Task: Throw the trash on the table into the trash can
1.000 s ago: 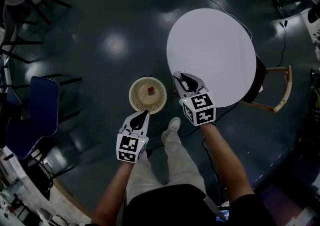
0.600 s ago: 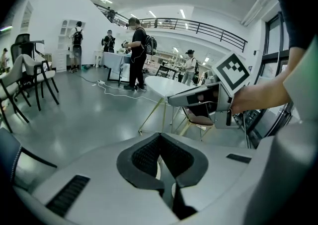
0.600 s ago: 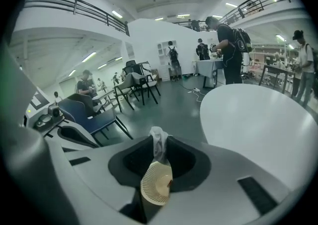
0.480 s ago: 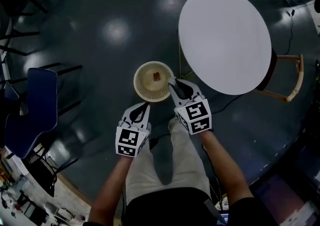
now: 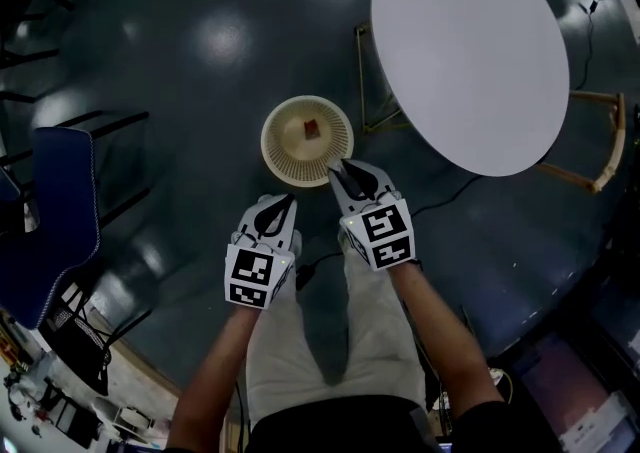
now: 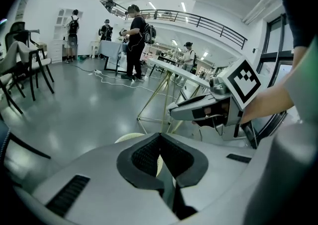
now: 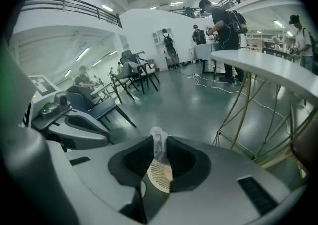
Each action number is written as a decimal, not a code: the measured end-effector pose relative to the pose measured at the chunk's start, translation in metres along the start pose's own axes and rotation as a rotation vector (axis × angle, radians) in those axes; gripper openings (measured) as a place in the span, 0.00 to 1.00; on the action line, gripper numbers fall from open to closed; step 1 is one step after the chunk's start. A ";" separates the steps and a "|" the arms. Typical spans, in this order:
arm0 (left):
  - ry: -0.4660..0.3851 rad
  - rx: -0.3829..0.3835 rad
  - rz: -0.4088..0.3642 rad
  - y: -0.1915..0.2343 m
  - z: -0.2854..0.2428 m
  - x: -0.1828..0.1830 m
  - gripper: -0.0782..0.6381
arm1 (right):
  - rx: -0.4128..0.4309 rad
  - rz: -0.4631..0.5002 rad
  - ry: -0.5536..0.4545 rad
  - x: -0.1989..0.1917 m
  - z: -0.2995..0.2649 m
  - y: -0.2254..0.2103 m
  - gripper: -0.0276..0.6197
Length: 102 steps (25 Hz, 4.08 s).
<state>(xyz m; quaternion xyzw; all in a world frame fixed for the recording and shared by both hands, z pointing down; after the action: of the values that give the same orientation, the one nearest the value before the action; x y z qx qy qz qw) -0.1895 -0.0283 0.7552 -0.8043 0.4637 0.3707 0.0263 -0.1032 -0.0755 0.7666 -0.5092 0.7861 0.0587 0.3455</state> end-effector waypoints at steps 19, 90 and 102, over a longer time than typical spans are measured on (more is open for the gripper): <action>0.065 0.003 -0.002 0.036 -0.035 -0.061 0.13 | -0.038 0.009 0.151 -0.083 -0.126 -0.026 0.18; -0.268 0.057 -0.063 -0.131 0.185 0.213 0.13 | 0.069 0.102 -0.214 0.160 0.269 0.065 0.07; -0.371 0.113 -0.127 -0.227 0.196 0.294 0.13 | 0.078 0.161 -0.381 0.206 0.387 0.011 0.07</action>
<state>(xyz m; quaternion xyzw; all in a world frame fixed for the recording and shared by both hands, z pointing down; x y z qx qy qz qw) -0.0412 -0.0369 0.3625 -0.7471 0.4193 0.4835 0.1797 0.0249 -0.0546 0.3477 -0.4106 0.7465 0.1508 0.5014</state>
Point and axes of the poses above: the fingertips, and each gripper's own axes: z backward along the fingers, y to its left, x out of its top, the point moved 1 cm from there along z, backward along the fingers, and after that the axes turned 4 degrees about y, right-handed, at the moved point
